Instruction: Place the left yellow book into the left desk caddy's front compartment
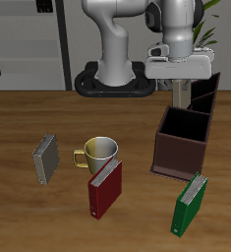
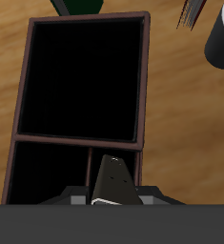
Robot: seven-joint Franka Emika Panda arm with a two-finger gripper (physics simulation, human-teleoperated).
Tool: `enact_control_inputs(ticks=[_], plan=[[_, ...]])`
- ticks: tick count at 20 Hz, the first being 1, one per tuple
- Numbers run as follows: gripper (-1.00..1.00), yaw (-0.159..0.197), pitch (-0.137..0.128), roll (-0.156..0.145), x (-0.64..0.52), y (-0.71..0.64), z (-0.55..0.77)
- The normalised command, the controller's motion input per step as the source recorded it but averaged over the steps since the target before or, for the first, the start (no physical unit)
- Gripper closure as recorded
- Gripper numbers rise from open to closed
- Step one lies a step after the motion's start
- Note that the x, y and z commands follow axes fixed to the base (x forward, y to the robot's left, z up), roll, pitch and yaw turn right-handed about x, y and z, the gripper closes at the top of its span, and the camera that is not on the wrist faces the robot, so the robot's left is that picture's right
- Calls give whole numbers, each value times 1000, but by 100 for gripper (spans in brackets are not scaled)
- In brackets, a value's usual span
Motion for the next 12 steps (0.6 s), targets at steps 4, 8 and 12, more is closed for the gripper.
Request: enact_control_inputs(ticks=[4,8,12], plan=[[100,1,20,12,38,65,-192],[100,-15,15,21,-38,75,-194],[100,0,26,5,30,15,-196]])
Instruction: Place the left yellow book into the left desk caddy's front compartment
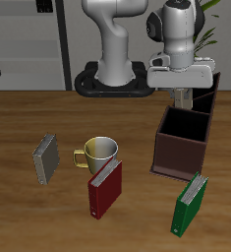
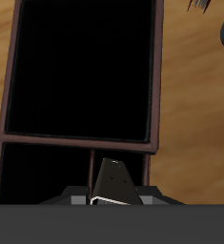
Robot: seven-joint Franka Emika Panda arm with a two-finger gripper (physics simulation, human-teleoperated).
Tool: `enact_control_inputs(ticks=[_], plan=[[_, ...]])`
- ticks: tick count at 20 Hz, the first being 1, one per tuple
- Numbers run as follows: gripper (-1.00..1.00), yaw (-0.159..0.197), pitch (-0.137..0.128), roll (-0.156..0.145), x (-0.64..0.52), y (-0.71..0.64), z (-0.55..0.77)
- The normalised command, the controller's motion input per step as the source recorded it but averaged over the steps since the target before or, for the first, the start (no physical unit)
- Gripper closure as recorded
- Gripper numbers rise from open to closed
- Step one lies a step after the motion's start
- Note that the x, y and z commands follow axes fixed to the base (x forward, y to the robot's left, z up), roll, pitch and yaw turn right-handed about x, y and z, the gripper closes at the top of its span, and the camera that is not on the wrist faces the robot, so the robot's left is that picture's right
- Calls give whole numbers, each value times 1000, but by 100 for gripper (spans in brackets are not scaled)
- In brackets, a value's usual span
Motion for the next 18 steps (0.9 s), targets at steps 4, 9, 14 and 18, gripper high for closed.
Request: enact_control_inputs(ticks=[4,9,14,18], plan=[[100,1,38,-26,56,-5,-294],[100,6,42,2,33,90,-272],[100,5,12,14,-45,62,-139],[100,21,0,12,-38,20,30]])
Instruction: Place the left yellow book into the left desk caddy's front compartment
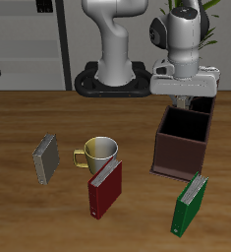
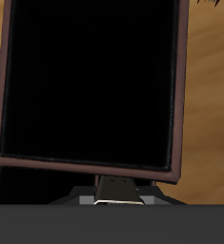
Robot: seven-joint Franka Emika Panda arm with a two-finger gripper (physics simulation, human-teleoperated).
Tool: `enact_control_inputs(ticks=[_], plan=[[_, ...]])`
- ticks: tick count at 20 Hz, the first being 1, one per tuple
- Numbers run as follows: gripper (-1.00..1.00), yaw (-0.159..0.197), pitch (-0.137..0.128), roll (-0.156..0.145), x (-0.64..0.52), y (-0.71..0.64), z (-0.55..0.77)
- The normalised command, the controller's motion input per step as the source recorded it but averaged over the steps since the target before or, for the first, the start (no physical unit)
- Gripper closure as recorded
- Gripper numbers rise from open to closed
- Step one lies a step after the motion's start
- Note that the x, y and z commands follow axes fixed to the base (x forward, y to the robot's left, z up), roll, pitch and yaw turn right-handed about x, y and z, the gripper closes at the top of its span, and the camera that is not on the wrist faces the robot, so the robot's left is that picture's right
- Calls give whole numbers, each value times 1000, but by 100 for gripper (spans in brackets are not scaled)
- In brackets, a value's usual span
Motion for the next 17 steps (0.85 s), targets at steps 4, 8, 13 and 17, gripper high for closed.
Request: enact_control_inputs(ticks=[4,8,13,17], plan=[[-100,-13,0,6,-94,-31,145],[-100,-7,-13,3,-85,-22,110],[-100,4,-36,21,-213,-61,196],[-100,12,-28,17,-185,-96,190]])
